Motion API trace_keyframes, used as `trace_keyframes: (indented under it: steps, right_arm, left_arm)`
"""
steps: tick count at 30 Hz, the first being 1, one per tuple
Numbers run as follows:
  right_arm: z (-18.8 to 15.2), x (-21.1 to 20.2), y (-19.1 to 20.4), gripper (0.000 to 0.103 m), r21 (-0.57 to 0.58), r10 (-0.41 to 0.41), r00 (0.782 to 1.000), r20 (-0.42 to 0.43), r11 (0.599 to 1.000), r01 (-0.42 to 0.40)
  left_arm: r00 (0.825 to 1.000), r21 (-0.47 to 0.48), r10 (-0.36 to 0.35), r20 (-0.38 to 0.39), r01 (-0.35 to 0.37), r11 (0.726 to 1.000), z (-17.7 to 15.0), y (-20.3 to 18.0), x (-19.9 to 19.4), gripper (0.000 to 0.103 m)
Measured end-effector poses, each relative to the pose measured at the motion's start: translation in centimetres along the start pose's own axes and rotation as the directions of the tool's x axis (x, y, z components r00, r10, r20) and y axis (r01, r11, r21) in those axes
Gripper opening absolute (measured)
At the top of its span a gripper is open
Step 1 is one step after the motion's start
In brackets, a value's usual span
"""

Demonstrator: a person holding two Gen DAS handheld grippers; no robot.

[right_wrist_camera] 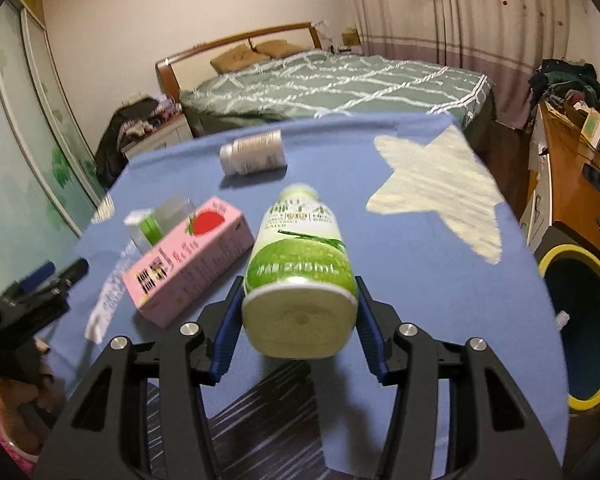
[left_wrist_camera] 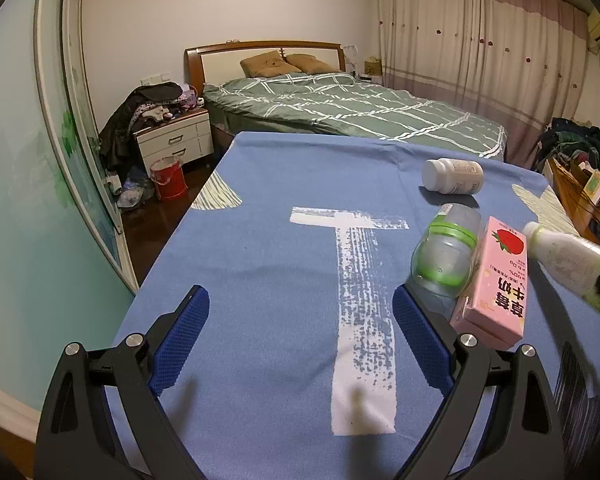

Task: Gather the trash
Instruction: 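Grasp the white bottle with green label using the right tool, then carry the bottle into the yellow bin and open the right tool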

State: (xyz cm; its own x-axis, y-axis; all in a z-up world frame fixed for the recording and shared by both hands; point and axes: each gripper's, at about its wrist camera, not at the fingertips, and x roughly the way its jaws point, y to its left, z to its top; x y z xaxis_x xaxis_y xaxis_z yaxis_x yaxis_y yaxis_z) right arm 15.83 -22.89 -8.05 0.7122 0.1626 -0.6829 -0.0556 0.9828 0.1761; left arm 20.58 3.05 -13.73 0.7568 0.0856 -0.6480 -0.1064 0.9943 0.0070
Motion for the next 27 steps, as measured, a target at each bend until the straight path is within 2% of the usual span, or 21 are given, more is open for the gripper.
trace_keyframes:
  steps: [9, 19, 27]
  right_arm:
    - [1.9, -3.7, -0.6, 0.050, 0.006, 0.012, 0.996, 0.089, 1.000, -0.013]
    - [2.7, -3.7, -0.9, 0.050, 0.016, 0.010, 0.996, 0.090, 1.000, -0.011]
    - [3.2, -5.5, -3.4, 0.050, 0.067, 0.006, 0.993, 0.122, 0.998, -0.014]
  left_arm:
    - [1.000, -0.002, 0.000, -0.001, 0.000, 1.000, 0.0, 0.0, 0.0, 0.092]
    - [1.000, -0.005, -0.001, -0.001, 0.001, 1.000, 0.0, 0.0, 0.0, 0.092]
    - [1.000, -0.006, -0.003, -0.007, 0.003, 1.000, 0.0, 0.1, 0.0, 0.092]
